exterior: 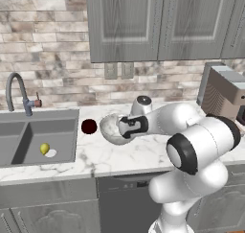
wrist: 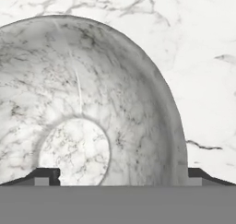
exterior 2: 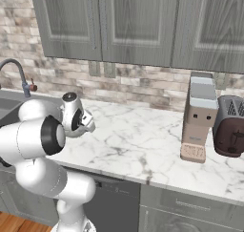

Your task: Clear the mugs and bowl far away from the sink.

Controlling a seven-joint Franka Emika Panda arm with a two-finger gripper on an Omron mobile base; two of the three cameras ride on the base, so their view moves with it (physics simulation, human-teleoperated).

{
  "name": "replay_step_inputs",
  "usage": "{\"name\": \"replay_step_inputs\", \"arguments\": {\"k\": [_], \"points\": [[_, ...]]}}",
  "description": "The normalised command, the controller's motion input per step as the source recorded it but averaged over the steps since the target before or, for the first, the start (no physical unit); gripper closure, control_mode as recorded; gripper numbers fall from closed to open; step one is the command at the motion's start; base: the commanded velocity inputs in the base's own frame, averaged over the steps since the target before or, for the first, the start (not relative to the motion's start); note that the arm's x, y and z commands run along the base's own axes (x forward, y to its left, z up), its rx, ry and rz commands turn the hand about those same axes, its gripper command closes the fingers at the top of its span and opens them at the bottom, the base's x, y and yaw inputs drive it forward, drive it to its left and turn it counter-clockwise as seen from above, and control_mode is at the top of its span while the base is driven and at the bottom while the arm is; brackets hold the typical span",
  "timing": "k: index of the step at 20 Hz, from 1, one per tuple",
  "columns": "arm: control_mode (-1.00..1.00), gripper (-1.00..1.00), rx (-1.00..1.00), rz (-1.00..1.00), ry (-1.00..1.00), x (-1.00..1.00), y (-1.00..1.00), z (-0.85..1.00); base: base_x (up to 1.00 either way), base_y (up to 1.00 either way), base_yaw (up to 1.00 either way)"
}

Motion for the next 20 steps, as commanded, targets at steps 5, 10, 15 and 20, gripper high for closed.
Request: {"name": "replay_step_inputs", "arguments": {"k": [5, 10, 15, 20], "points": [[-1.0, 1.0, 0.0, 0.0, -0.05, 0.0, 0.0, -0.08, 0.0, 0.0, 0.0], [-1.0, 1.0, 0.0, 0.0, 0.0, 0.0, 0.0, 0.0, 0.0, 0.0, 0.0], [-1.0, 1.0, 0.0, 0.0, -0.01, -0.01, 0.0, 0.0, 0.0, 0.0, 0.0], [-1.0, 1.0, 0.03, 0.0, -0.14, -0.22, 0.0, 0.56, 0.0, 0.0, 0.0]]}}
